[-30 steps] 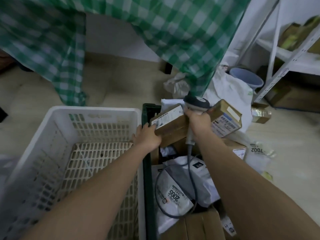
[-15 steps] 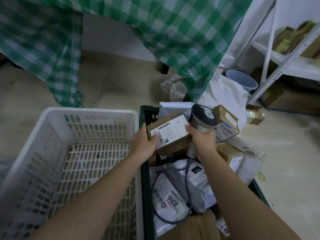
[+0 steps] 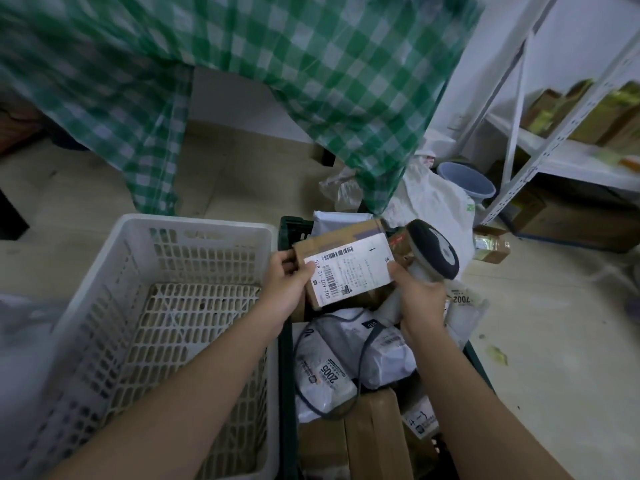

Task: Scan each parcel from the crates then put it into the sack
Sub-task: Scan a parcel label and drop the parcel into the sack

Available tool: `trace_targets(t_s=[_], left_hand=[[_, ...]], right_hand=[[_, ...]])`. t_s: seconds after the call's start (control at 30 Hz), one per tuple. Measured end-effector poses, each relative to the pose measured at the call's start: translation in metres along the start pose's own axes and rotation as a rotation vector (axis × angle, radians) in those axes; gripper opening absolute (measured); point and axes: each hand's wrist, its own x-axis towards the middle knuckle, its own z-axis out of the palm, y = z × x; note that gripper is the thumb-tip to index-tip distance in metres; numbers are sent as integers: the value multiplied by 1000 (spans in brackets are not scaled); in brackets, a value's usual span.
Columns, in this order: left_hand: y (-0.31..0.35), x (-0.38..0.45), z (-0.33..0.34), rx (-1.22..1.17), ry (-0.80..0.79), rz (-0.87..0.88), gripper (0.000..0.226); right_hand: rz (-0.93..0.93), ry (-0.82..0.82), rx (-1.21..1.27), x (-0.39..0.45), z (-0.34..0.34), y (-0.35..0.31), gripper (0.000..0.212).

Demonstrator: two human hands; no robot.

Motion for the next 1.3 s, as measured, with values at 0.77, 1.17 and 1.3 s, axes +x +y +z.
trace_targets(t_s=[0.77, 1.17, 1.3], left_hand=[[79, -212, -199, 621, -80, 182, 65], [35, -190, -203, 477, 35, -94, 55], [28, -191, -199, 525, 28, -120, 77]], right_hand=[[-22, -437, -147, -233, 46, -35, 23], [139, -493, -367, -240, 67, 16, 30], [150, -486, -445, -239, 68, 27, 30]])
